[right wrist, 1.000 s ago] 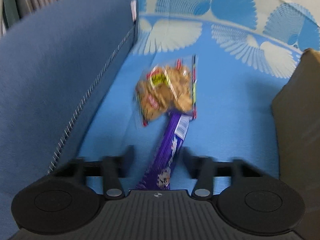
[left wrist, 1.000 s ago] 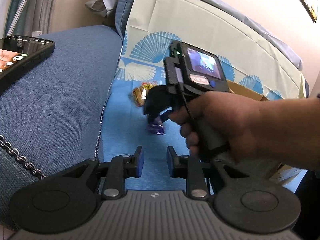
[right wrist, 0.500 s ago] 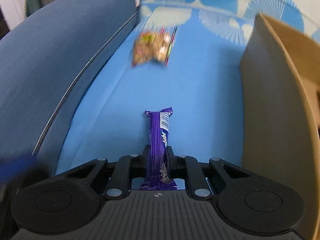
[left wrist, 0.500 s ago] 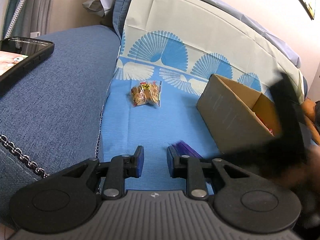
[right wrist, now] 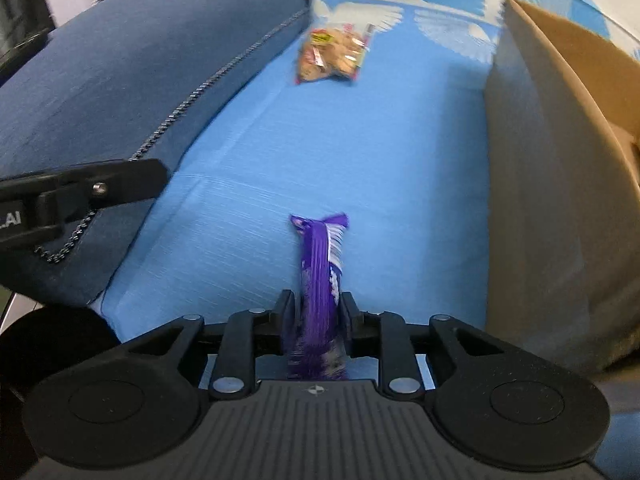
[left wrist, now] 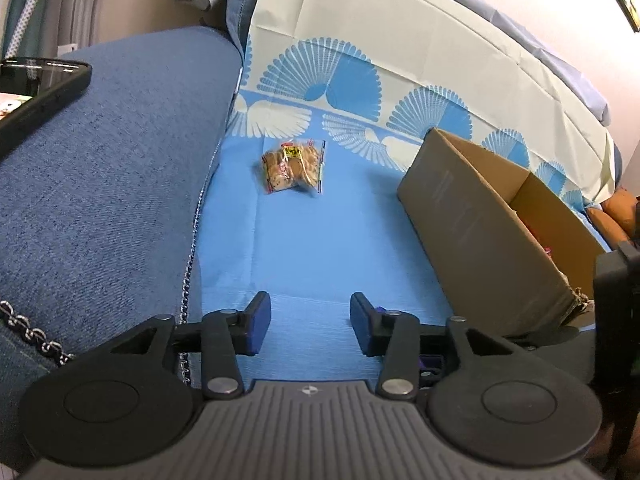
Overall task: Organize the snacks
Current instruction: 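Grasp the clear cookie bag with the left tool while the right tool holds the purple bar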
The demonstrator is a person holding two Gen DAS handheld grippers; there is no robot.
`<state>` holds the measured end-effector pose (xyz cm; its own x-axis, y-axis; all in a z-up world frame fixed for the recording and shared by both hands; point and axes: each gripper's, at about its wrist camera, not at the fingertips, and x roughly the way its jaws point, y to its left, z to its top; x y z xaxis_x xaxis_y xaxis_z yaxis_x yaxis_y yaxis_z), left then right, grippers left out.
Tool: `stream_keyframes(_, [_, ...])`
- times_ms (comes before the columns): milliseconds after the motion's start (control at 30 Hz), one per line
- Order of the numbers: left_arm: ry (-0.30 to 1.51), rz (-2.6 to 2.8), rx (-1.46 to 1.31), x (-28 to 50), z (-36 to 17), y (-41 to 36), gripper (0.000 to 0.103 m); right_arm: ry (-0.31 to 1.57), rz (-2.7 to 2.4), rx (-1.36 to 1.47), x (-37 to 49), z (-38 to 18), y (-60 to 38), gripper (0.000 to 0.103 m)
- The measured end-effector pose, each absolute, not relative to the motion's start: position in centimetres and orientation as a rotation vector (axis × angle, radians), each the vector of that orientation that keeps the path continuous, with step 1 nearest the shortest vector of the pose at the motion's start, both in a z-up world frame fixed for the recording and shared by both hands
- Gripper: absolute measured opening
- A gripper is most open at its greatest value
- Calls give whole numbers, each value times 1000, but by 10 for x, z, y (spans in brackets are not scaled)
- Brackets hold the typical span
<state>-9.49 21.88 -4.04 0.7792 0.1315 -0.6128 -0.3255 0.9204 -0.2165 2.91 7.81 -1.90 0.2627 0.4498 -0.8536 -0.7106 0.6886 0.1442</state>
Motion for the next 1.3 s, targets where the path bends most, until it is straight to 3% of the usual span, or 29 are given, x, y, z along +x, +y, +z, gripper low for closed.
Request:
stream_keyframes(67, [658, 249, -321, -89, -42, 218, 56, 1038, 791, -293, 29, -18, 75, 17])
stream_keyframes(333, [710, 321, -406, -37, -32, 231, 67, 1092, 730, -206, 40, -16, 65, 16])
stream_keyframes(400, [698, 344, -400, -11, -23, 236, 89, 1109, 729, -205, 44, -18, 67, 16])
stream_keyframes(500, [681, 375, -376, 30, -14, 243, 91, 1111, 745, -237, 45, -17, 71, 18])
stream_keyframes(567, [703, 408, -372, 62, -14, 251, 102, 1122, 745, -241, 46, -18, 72, 18])
stream_keyframes(800, [807, 523, -271, 157, -43, 269, 102, 1149, 754, -238, 57, -20, 78, 19])
stream_keyframes(1033, [831, 576, -265, 204, -64, 278, 102, 1155, 766, -242, 60, -20, 78, 19])
stream_keyframes(1200, [856, 610, -197, 218, -66, 275, 72, 1154, 774, -245, 61, -19, 78, 19])
stream_keyframes(1300, [830, 585, -188, 205, -59, 272, 69, 1150, 776, -251, 60, -20, 79, 19])
